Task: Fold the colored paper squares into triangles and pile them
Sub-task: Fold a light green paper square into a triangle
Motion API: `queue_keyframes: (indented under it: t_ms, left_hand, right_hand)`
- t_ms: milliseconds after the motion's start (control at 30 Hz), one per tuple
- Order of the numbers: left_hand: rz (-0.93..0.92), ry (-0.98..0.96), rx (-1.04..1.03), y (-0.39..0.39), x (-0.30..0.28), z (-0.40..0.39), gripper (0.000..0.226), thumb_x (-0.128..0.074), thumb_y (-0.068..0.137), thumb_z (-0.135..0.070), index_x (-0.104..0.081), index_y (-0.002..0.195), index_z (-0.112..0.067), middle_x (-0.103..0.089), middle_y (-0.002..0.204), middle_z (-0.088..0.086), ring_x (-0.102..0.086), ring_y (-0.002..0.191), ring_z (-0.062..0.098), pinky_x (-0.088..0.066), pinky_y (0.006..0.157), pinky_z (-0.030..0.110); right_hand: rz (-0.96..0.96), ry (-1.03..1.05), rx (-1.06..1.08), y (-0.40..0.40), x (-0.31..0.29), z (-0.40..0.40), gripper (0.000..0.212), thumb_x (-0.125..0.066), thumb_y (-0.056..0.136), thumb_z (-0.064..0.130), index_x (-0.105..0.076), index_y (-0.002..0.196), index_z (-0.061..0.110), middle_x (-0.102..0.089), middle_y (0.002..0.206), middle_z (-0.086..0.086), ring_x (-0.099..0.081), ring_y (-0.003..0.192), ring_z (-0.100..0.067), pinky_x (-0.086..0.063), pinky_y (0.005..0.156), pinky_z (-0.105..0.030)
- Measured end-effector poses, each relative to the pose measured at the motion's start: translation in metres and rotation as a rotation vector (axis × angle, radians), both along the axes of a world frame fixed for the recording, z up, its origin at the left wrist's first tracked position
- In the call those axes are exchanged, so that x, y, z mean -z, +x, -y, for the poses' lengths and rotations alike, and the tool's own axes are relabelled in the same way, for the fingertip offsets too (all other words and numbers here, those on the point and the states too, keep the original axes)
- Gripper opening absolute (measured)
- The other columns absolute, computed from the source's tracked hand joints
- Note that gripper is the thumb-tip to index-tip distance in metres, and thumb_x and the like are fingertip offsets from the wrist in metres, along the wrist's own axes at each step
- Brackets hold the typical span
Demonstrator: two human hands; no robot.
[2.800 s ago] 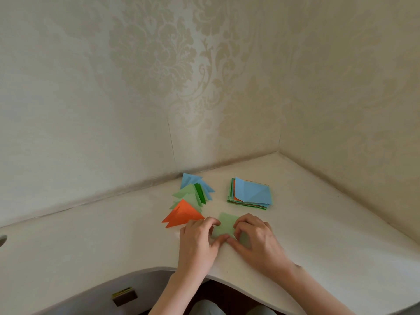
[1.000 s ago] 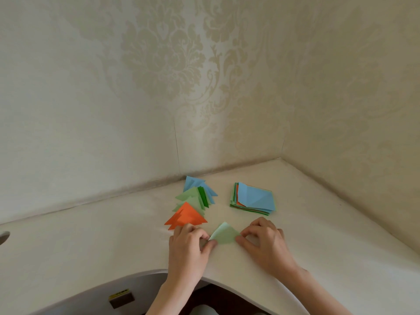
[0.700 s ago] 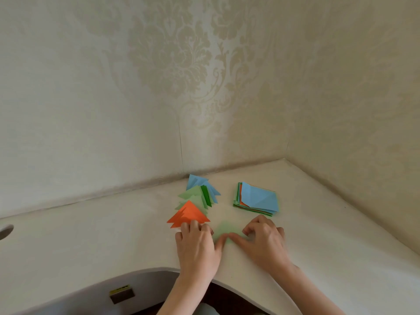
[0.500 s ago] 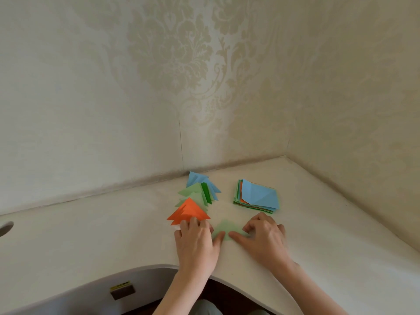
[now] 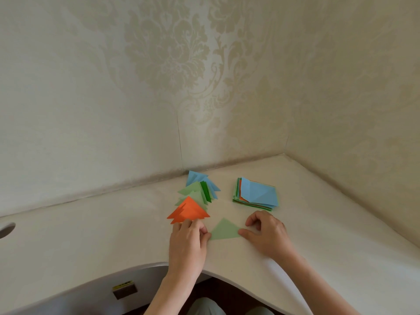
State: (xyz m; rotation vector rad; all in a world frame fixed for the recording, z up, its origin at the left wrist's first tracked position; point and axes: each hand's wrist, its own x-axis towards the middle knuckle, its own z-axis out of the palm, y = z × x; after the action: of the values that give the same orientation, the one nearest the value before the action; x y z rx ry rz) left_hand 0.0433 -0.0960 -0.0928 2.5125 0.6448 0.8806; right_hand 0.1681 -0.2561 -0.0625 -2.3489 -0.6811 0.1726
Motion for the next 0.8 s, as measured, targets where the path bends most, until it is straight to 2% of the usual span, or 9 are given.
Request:
queue_keyframes:
  t_ms: [100,200,300,367,433,500,567,700,800]
  left_hand:
    - [0.011,-0.026,0.026,-0.002,-0.003,0.002,0.026,-0.079,0.072,-0.006,-0.057,0.069,-0.02,-0.052,0.07,-0.013,-0.043,0.069,0.014,-0.037,0.059,0.026]
    - [-0.018,-0.018,0.041,-0.002,-0.006,0.008,0.026,-0.077,0.071,0.002,-0.06,0.074,-0.018,-0.055,0.074,-0.009,-0.046,0.07,0.014,-0.039,0.058,0.024]
    - [-0.081,0.009,0.041,0.001,-0.009,0.019,0.037,-0.072,0.067,0.012,-0.063,0.089,-0.016,-0.058,0.084,-0.004,-0.051,0.076,0.016,-0.042,0.06,0.022]
    - [-0.104,0.012,0.037,0.003,-0.014,0.029,0.028,-0.07,0.078,0.001,-0.062,0.1,-0.015,-0.058,0.093,0.0,-0.053,0.085,0.019,-0.043,0.067,0.024]
    - [-0.107,-0.033,0.035,0.007,-0.021,0.036,0.022,-0.064,0.089,-0.021,-0.058,0.11,-0.016,-0.056,0.103,0.001,-0.052,0.095,0.019,-0.043,0.075,0.025]
    - [-0.136,-0.068,0.017,0.012,-0.024,0.04,0.032,-0.061,0.091,-0.032,-0.052,0.119,-0.018,-0.052,0.112,0.0,-0.05,0.103,0.018,-0.044,0.083,0.025]
    - [-0.169,-0.101,0.002,0.015,-0.026,0.04,0.041,-0.06,0.092,-0.033,-0.044,0.126,-0.019,-0.049,0.117,0.0,-0.048,0.109,0.017,-0.042,0.089,0.024]
    - [-0.154,-0.235,0.043,0.017,-0.024,0.036,0.036,-0.063,0.091,-0.027,-0.044,0.121,-0.02,-0.054,0.103,-0.005,-0.052,0.102,0.016,-0.038,0.079,0.02]
    - [-0.084,-0.228,0.082,0.015,-0.019,0.034,0.022,-0.064,0.089,-0.024,-0.053,0.108,-0.023,-0.052,0.086,-0.013,-0.052,0.089,0.013,-0.039,0.07,0.021]
  right_hand:
    - [-0.033,0.049,-0.008,0.002,0.001,0.004,0.029,-0.078,0.074,0.029,-0.05,0.072,0.034,-0.053,0.075,0.016,-0.048,0.071,0.0,-0.039,0.072,-0.022]
    - [-0.021,0.056,-0.001,0.001,0.004,0.003,0.029,-0.077,0.075,0.029,-0.049,0.071,0.035,-0.053,0.077,0.014,-0.049,0.074,-0.002,-0.042,0.081,-0.029]
    - [0.004,0.063,-0.005,0.0,0.006,0.002,0.03,-0.076,0.076,0.03,-0.048,0.07,0.036,-0.053,0.08,0.014,-0.048,0.075,-0.002,-0.042,0.085,-0.032]
    - [0.017,0.06,-0.014,0.0,0.007,0.002,0.031,-0.076,0.077,0.03,-0.047,0.069,0.037,-0.053,0.081,0.014,-0.047,0.076,-0.002,-0.041,0.085,-0.032]
    - [0.022,0.057,-0.017,0.0,0.008,0.002,0.031,-0.075,0.077,0.031,-0.046,0.069,0.038,-0.054,0.083,0.014,-0.048,0.077,-0.003,-0.041,0.086,-0.032]
    - [0.031,0.052,-0.02,-0.001,0.009,0.002,0.031,-0.075,0.078,0.031,-0.046,0.068,0.038,-0.053,0.084,0.015,-0.048,0.079,-0.004,-0.04,0.086,-0.031]
    - [0.046,0.044,-0.024,-0.001,0.009,0.002,0.031,-0.074,0.079,0.032,-0.045,0.068,0.038,-0.053,0.084,0.015,-0.048,0.081,-0.005,-0.039,0.087,-0.031]
    - [0.061,0.035,-0.032,-0.001,0.008,0.002,0.03,-0.073,0.08,0.033,-0.045,0.069,0.039,-0.053,0.086,0.015,-0.049,0.085,-0.006,-0.037,0.085,-0.029]
    - [0.073,0.041,-0.029,0.0,0.008,0.002,0.029,-0.072,0.08,0.033,-0.046,0.069,0.039,-0.054,0.087,0.015,-0.049,0.085,-0.005,-0.035,0.084,-0.029]
